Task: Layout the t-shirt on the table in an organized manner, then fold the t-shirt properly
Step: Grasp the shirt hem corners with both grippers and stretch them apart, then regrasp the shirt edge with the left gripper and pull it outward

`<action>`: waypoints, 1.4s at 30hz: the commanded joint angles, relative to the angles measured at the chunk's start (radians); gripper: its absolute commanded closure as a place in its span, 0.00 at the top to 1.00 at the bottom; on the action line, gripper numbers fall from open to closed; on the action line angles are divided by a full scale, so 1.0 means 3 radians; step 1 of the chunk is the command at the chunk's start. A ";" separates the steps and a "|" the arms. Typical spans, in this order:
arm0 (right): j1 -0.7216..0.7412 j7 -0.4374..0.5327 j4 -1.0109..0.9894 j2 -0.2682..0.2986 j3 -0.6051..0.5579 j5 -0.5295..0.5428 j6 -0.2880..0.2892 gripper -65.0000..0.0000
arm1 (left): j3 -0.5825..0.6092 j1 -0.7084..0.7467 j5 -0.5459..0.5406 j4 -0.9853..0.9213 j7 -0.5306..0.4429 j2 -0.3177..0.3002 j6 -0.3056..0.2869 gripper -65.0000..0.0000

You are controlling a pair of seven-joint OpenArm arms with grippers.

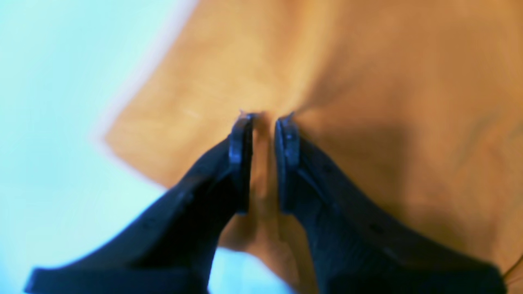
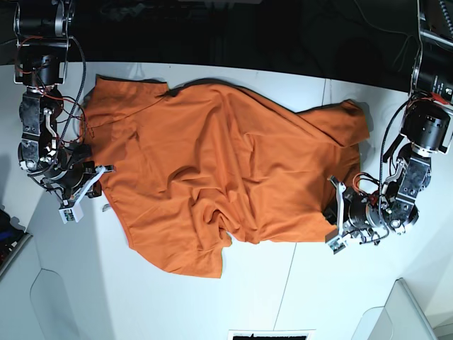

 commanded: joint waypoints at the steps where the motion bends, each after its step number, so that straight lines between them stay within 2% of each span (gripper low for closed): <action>1: 0.0081 0.0051 0.0065 0.0046 0.0051 0.0055 -0.0018 0.00 | -0.0032 -0.0183 -0.0027 0.0042 -0.0022 -0.0039 0.0098 0.17; 4: 0.0080 0.0050 0.0136 0.0046 0.0130 0.0197 0.0052 0.00 | -0.0032 -0.0332 -0.0117 0.0074 0.0201 -0.0089 0.0212 0.17; 8: 0.0081 -0.0050 0.0343 0.0043 0.0184 0.0537 0.0112 0.00 | -0.0032 -0.0308 -0.0673 0.0319 0.0448 -0.0370 0.0210 0.17; 10: 0.0085 -0.0100 0.0404 0.0009 0.0182 0.0718 0.0257 0.00 | -0.0032 -0.0206 -0.0973 0.0453 0.0509 -0.0520 0.0139 0.17; 12: 0.0088 -0.0108 0.0398 -0.0066 0.0159 0.0741 0.0418 0.00 | -0.0032 -0.0069 -0.1074 0.0535 0.0509 -0.0593 0.0042 0.17; 17: 0.0088 -0.0080 0.0248 -0.0253 -0.0025 0.0551 0.0417 0.00 | -0.0032 0.0295 -0.1081 0.0532 0.0423 -0.0502 -0.0013 0.17; 22: 0.0088 0.0050 0.0001 -0.0275 -0.0189 0.0095 0.0412 0.00 | -0.0032 0.0518 -0.0851 0.0348 0.0407 -0.0277 -0.0013 0.17; 24: 0.0088 0.0053 -0.0097 -0.0233 -0.0189 -0.0009 0.0403 0.00 | -0.0032 0.0553 -0.0758 0.0221 0.0404 -0.0248 -0.0006 0.17; 27: 0.0086 0.0083 -0.0206 -0.0070 -0.0189 -0.0005 0.0390 0.00 | -0.0032 0.0548 -0.0722 0.0106 0.0404 -0.0258 0.0001 0.17; 34: 0.0085 0.0088 -0.0209 0.0312 -0.0121 0.0317 0.0315 0.00 | -0.0032 0.0354 -0.0533 0.0132 0.0207 -0.0201 -0.0003 0.17; 39: 0.0093 0.0081 -0.0209 0.0341 -0.0013 0.0385 0.0317 0.00 | -0.0032 0.0074 -0.0553 0.0132 0.0284 -0.0178 -0.0001 0.17; 42: 0.0108 0.0092 -0.0205 0.0340 -0.0011 0.0523 0.0317 0.00 | -0.0032 -0.0100 -0.0722 0.0136 0.0395 -0.0228 -0.0001 0.17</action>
